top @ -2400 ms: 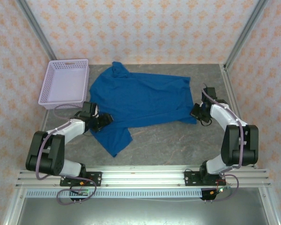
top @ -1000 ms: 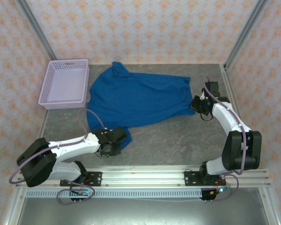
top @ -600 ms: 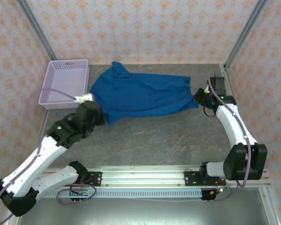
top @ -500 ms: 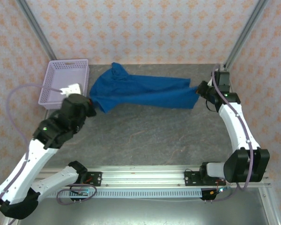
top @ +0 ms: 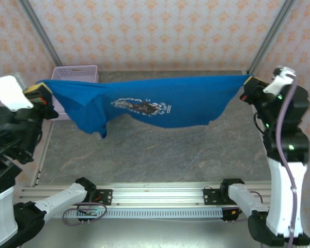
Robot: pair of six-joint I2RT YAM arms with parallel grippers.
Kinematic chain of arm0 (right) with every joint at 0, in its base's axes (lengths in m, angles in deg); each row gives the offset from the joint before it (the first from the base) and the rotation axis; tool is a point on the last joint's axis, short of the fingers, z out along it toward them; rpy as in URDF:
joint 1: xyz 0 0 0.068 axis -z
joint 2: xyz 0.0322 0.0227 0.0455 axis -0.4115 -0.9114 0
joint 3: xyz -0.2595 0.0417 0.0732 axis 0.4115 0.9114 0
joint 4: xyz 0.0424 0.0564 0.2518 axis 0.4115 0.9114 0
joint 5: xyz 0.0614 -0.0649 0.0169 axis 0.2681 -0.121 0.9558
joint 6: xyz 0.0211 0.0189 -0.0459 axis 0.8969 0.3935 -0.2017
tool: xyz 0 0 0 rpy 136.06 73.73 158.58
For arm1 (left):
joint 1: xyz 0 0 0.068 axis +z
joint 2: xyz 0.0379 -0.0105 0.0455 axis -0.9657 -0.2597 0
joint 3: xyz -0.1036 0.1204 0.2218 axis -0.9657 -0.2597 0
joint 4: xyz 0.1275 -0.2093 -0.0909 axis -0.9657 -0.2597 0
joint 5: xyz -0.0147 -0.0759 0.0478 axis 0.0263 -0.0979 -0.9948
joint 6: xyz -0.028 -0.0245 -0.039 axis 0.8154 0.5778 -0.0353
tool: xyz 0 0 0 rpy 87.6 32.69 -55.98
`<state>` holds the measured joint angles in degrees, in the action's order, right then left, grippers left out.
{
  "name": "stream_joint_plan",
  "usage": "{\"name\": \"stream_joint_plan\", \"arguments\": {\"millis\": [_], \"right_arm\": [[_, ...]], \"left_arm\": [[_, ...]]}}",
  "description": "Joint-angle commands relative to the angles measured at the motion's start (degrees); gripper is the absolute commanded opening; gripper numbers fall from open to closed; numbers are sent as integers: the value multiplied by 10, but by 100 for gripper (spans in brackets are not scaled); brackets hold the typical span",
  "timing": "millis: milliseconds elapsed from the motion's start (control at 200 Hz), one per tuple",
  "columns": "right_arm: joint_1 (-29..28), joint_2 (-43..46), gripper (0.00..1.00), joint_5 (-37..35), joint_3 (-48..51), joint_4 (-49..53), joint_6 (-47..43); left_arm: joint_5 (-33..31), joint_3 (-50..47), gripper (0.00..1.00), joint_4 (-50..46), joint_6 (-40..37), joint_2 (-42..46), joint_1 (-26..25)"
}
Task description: Fold the inside-out t-shirt
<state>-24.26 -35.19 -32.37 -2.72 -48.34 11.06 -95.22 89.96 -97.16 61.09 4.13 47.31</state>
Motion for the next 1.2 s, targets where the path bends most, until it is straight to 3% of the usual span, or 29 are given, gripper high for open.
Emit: {"name": "stream_joint_plan", "arguments": {"millis": [0, 65, 200, 375, 475, 661, 801, 976, 1091, 1196], "right_arm": [[0, 4, 0, -40, -59, 60, -18], [0, -4, 0, -50, -79, 65, -24], [0, -43, 0, -72, -94, 58, -37], [0, -123, 0, -104, -80, -12, -51], [1, -193, 0, -113, -108, -59, -53], [0, -341, 0, -97, -275, -68, -38], [1, -444, 0, -77, -463, -5, -29], [1, -574, 0, -61, -764, 129, -36], [0, -577, 0, -47, -772, 173, -37], [0, -587, 0, -57, -772, 274, -51]], "left_arm": [[-60, 64, 0, -22, -65, -44, 6], [-86, 103, 0, -26, -84, -88, 6], [-78, 176, 0, -39, -91, -189, 11], [8, 216, 0, -20, -68, -283, 90], [52, 296, 0, -27, -63, -354, 123], [130, 477, 0, -14, -48, -464, 171], [195, 490, 0, 53, -6, -457, 210], [242, 488, 0, 75, 17, -428, 221], [285, 445, 0, 46, 34, -391, 222], [354, 276, 0, 62, 64, -309, 221]]}}
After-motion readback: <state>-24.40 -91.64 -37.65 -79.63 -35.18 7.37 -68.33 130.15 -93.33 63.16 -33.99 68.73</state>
